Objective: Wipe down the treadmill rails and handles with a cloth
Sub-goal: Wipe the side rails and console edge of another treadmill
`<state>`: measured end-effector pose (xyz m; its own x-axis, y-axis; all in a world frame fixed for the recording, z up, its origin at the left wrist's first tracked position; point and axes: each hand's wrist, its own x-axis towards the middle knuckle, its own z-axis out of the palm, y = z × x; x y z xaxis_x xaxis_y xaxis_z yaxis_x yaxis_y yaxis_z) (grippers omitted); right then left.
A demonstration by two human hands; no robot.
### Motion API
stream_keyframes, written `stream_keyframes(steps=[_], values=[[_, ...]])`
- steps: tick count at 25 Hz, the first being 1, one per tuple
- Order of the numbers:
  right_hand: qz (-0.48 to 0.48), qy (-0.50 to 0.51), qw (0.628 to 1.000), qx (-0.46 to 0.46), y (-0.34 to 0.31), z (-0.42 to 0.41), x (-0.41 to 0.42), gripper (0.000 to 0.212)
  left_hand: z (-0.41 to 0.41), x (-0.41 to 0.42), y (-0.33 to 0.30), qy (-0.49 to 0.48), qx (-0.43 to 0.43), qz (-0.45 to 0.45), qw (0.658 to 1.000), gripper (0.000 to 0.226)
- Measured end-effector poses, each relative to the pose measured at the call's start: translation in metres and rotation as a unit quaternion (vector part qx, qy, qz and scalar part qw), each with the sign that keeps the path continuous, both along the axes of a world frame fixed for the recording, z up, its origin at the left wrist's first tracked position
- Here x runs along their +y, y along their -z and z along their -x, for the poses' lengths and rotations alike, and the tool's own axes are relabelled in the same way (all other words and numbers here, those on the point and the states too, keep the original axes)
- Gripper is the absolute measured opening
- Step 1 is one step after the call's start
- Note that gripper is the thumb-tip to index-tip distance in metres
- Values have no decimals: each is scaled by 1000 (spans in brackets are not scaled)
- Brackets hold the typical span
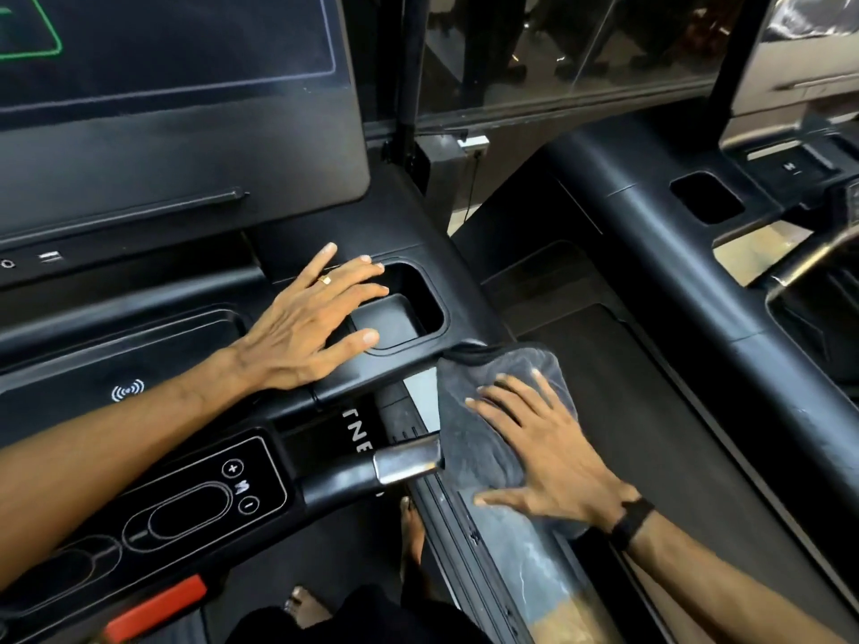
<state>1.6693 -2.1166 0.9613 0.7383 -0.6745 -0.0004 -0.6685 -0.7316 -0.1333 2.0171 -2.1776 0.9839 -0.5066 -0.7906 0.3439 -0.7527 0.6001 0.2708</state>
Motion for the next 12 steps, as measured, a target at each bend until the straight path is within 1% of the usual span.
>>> stream_keyframes(steps=[1, 3, 4, 6, 8, 10, 12], values=[[19, -11, 999, 25, 1, -15, -2, 87, -1, -1, -5, 0, -1, 6, 1000, 57], [8, -16, 1000, 17, -2, -54, 0, 73, -5, -2, -16, -13, -2, 31, 999, 56], [-2, -22, 1000, 7, -7, -81, 8, 71, -8, -2, -21, -26, 4, 44, 999, 55], [22, -47, 999, -14, -10, -135, 35, 67, -12, 1, -29, -46, 16, 58, 997, 54], [24, -63, 997, -43, -11, -159, 55, 65, -12, 6, -32, -46, 8, 67, 997, 54], [26, -71, 996, -49, -10, -131, 40, 59, -11, 11, -34, -30, -16, 61, 998, 55], [50, -35, 998, -5, -7, -77, 15, 49, -9, 18, -34, -24, -31, 44, 998, 58]])
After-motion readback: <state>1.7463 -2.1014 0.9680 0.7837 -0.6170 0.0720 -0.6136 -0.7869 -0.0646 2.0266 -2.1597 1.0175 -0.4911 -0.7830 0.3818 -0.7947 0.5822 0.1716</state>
